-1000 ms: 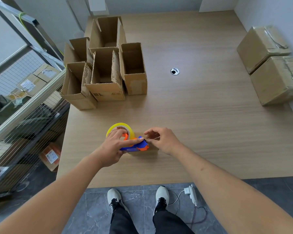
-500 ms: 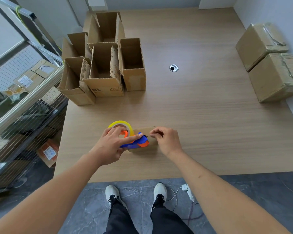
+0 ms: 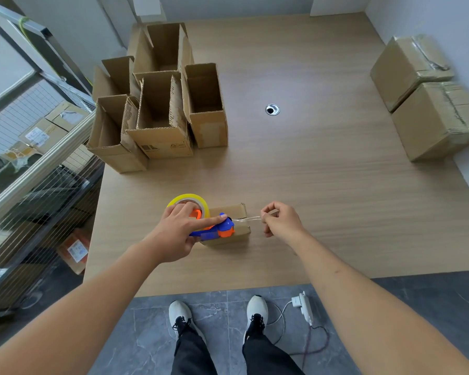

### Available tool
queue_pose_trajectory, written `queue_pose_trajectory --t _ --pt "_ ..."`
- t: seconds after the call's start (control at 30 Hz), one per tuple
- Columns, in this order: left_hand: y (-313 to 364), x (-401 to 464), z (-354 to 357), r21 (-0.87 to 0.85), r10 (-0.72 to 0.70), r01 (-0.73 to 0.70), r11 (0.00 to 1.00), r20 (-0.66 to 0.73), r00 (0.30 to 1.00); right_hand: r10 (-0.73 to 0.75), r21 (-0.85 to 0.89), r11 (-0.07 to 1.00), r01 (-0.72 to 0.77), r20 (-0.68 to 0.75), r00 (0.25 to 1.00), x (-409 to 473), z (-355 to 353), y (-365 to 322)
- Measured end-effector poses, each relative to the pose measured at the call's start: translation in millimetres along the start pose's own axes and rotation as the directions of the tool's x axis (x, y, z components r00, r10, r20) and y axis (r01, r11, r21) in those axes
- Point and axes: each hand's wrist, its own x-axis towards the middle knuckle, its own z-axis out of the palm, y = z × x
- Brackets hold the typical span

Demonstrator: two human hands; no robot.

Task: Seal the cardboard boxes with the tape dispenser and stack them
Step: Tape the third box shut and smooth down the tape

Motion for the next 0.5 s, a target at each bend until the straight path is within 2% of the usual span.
queue_pose_trajectory --t 0.2,0.4,0.5 --pt "-0.5 2.0 0.4 0.0 -0.002 0.002 1.0 0.007 1.0 0.028 -0.021 0.999 -0.028 -0.014 1.0 23.8 16.8 12.6" --pt "-1.2 2.3 5.7 0.013 -0.025 0.025 1.0 0.008 1.0 0.011 0.106 0.994 -0.01 -0.011 1.0 31.3 36.0 31.2" --pt "-0.3 2.5 6.5 -0.001 -0.025 0.025 1.0 0.002 1.0 -0.027 0.152 0.988 0.037 -0.069 0.997 28.0 49.1 34.1"
